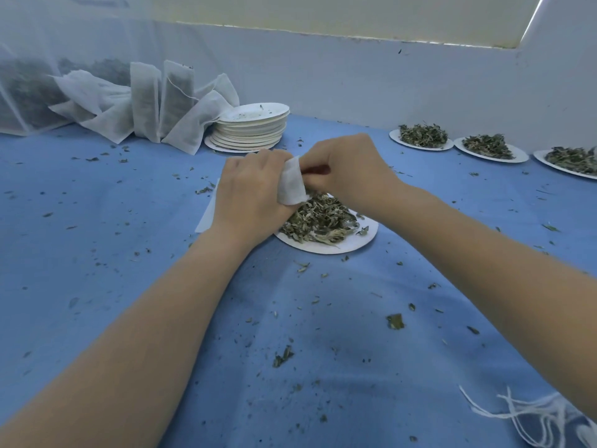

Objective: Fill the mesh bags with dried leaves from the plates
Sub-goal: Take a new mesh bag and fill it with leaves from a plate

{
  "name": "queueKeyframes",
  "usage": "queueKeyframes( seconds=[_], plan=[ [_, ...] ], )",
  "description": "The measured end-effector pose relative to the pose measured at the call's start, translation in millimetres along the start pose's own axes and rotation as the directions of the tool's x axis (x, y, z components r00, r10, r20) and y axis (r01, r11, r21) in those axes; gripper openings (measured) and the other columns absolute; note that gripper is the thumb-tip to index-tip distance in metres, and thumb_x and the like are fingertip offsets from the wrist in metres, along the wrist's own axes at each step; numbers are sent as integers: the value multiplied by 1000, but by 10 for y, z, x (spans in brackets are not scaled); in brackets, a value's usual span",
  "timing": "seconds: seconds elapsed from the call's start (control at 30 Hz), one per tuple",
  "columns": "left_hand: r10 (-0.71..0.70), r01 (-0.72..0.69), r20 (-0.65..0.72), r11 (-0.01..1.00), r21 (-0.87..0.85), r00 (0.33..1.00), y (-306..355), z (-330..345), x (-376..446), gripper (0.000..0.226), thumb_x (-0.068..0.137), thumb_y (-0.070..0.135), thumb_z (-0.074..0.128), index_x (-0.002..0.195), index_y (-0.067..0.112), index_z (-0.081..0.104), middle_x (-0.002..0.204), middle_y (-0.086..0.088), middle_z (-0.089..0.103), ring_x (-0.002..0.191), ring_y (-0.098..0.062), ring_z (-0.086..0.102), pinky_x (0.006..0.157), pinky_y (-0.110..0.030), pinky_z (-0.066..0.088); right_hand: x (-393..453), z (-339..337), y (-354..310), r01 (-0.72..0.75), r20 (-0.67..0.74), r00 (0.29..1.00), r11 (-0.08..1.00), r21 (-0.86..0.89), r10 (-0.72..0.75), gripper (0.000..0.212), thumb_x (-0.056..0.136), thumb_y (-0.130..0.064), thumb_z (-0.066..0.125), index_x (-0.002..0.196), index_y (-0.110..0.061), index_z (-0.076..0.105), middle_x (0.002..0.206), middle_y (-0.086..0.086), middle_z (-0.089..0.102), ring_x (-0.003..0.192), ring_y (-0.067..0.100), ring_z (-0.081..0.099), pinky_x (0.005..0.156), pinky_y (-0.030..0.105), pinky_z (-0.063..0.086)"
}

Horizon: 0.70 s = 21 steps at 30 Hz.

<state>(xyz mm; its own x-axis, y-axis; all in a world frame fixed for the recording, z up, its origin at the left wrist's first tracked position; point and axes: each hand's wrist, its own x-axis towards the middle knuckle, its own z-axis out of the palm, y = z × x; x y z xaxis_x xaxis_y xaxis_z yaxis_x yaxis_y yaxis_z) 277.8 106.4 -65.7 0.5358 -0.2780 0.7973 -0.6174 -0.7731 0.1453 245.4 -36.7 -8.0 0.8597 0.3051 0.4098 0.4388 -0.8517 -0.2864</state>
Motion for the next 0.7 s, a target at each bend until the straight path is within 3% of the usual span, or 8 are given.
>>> queueKeyframes(
  seconds=[0.13,0.23,0.3,0.4,0.47,0.53,0.6,0.7],
  plan=[
    [-43,42,-20,997,-63,999,15,1,-3,40,67,27,74,93,-1,61,81,-13,64,76,-33,60,71,-39,40,47,10,-50,-55,5,998,991,120,55,16,84,-13,59,87,-7,73,56,0,49,52,6,34,52,18,29],
    [-77,74,-20,990,-117,997,0,-3,-4,47,66,26,77,100,-2,61,88,-14,66,84,-33,61,76,-41,42,11,-65,-62,-62,115,993,964,259,33,21,86,-11,57,97,-16,74,53,-12,52,49,1,42,52,10,34],
    [-96,92,-25,987,-130,995,0,-11,-4,47,67,27,78,101,-1,61,90,-12,66,85,-32,61,76,-39,40,-20,-114,-59,-69,124,992,939,336,29,26,87,-11,58,100,-25,74,67,-13,66,57,0,55,58,9,41],
    [-106,98,-41,982,-159,994,11,-22,-5,44,67,25,79,100,0,61,89,-11,66,84,-31,61,75,-37,39,-18,-121,-52,-8,56,998,974,228,-5,22,84,-16,63,97,-29,74,79,-9,70,69,-1,56,63,8,39],
    [-68,59,-47,985,-159,997,34,-28,-11,45,65,22,78,99,-1,63,89,-12,66,82,-32,62,74,-35,39,12,-75,-91,53,84,995,998,21,-54,16,81,-12,62,82,-22,74,68,-3,62,64,9,49,59,14,34],
    [-33,21,-74,989,-147,997,64,-25,-18,45,62,21,76,99,-2,64,88,-15,67,79,-34,62,73,-30,35,70,-6,-144,68,105,993,994,-84,-59,26,77,-4,59,56,-18,54,54,0,41,56,14,33,52,20,27],
    [-39,23,-90,985,-170,995,89,-34,-18,46,62,22,73,99,-3,64,89,-15,67,80,-34,62,73,-29,35,105,12,-184,53,121,992,997,-58,-46,42,76,0,57,47,-23,37,48,-1,31,50,15,30,50,18,28],
    [-37,22,-86,984,-174,996,71,-45,-18,50,60,24,74,102,0,63,91,-12,67,81,-33,62,74,-30,39,110,-38,-162,25,209,977,998,51,-35,44,80,-2,54,53,-35,44,47,-13,46,54,-8,46,53,7,34]
  ],
)
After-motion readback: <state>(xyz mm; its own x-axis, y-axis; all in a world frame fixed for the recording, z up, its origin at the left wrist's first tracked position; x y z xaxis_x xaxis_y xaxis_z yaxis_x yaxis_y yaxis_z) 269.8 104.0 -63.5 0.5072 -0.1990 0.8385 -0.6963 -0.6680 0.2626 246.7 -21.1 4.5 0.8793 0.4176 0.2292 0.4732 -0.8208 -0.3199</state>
